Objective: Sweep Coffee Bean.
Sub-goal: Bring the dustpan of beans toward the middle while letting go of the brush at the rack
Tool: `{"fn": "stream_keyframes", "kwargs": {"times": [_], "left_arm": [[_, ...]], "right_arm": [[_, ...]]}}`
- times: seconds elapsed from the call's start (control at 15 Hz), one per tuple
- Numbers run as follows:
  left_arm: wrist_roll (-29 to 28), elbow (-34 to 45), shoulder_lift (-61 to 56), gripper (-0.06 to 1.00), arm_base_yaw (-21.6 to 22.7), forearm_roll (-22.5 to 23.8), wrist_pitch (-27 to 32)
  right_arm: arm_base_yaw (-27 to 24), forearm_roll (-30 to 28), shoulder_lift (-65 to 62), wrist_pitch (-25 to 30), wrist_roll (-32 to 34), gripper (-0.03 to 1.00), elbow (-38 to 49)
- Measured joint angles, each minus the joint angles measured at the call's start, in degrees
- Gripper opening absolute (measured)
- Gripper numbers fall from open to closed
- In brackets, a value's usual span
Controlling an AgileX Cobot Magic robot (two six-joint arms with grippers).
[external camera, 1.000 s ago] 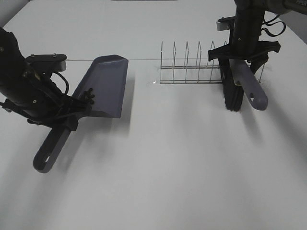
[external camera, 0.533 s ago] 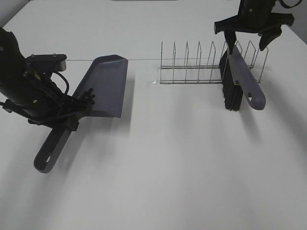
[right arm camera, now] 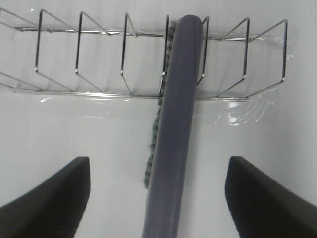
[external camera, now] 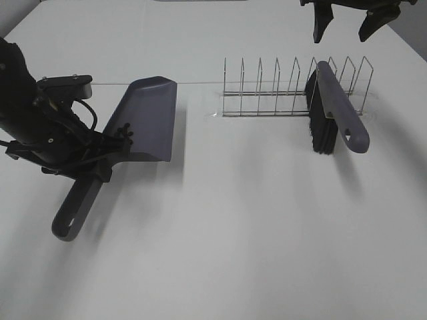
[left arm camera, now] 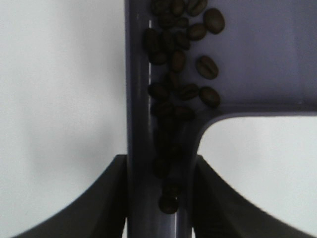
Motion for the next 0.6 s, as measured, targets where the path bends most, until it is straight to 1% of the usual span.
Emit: {"fn": "stream_keyframes", "kwargs": {"times": [0.13, 0.33, 0.4, 0.47, 0.6], "left_arm": [[0.0, 0.0, 0.0, 0.36, -0.1, -0.1, 0.2], [0.0, 0.0, 0.8, 0.36, -2.6, -0.1, -0.9], [0.0, 0.0, 2.0, 0.36, -3.7, -0.1, -1.8], [-0.8, 0.0, 5.1, 0.36, -4.7, -0.2, -3.1], [-1.9, 0.0, 7.7, 0.36, -4.7, -0.2, -4.4]], "right_arm": [[0.0, 0.4, -3.0, 0.0, -0.2, 0.72, 4.3], [0.0, 1.5, -10.9, 0.0, -2.3, 0.72, 16.2], [0.0, 1.8, -14.2, 0.0, -2.8, 0.72, 21.1], [0.0, 3.0, -21.1, 0.0, -3.6, 0.72, 30.7], [0.0, 3.0, -28.0, -0.1, -3.8, 0.72, 39.5]]}}
